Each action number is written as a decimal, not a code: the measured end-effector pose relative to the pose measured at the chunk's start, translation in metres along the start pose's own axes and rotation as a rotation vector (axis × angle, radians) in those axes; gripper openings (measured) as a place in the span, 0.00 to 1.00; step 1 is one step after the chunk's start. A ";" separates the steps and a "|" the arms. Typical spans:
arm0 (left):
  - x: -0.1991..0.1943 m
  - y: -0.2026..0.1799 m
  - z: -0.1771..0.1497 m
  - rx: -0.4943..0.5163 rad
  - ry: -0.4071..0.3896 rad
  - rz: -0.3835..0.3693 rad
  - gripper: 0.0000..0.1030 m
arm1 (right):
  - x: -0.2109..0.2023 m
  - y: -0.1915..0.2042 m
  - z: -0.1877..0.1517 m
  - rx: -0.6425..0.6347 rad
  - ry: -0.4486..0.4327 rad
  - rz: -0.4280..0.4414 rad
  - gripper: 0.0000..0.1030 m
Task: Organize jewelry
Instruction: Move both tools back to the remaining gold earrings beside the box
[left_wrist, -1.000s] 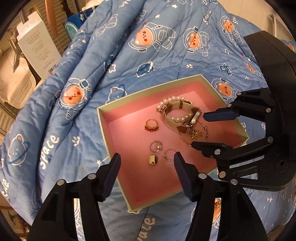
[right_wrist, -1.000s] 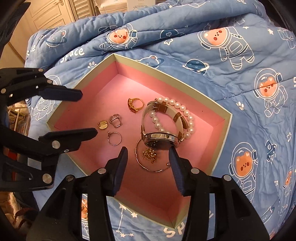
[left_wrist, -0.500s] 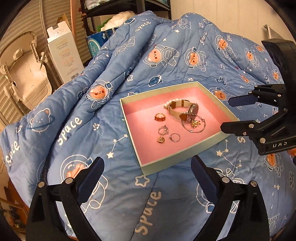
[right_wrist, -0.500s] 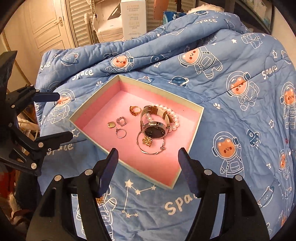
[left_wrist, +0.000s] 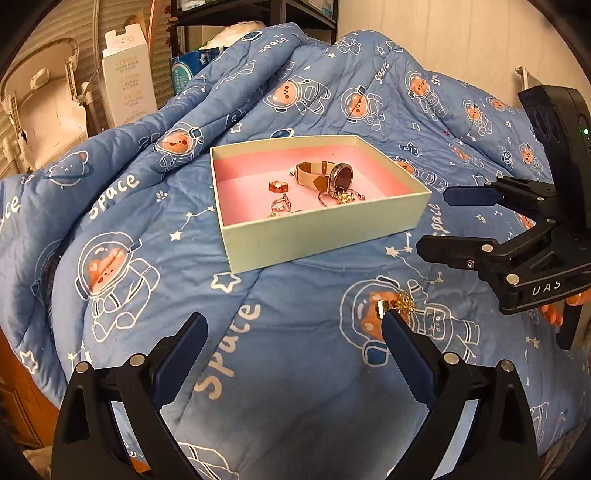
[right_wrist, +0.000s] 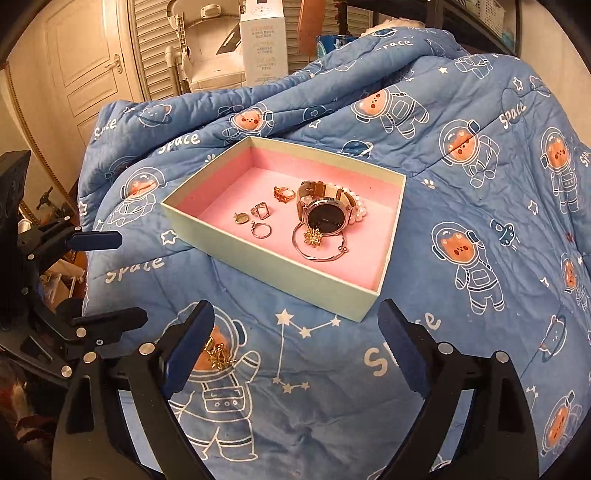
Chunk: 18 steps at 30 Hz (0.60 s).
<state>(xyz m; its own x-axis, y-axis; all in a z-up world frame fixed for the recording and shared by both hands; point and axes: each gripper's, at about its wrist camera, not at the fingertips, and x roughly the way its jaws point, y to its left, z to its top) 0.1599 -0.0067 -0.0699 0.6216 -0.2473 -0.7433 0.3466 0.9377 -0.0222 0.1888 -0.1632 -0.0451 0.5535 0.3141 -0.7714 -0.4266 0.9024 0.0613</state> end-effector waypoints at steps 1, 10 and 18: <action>0.000 -0.003 -0.003 0.011 0.001 0.010 0.91 | 0.000 0.001 -0.003 -0.004 0.001 0.000 0.86; -0.004 -0.005 -0.019 -0.014 -0.021 0.013 0.91 | 0.002 0.015 -0.026 -0.020 0.025 0.095 0.86; -0.003 -0.012 -0.023 -0.019 -0.027 0.003 0.90 | 0.012 0.027 -0.035 -0.069 0.074 0.129 0.54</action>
<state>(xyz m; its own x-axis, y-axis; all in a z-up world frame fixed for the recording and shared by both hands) 0.1374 -0.0112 -0.0826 0.6415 -0.2509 -0.7250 0.3317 0.9428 -0.0328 0.1591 -0.1454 -0.0750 0.4376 0.4007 -0.8049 -0.5402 0.8328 0.1208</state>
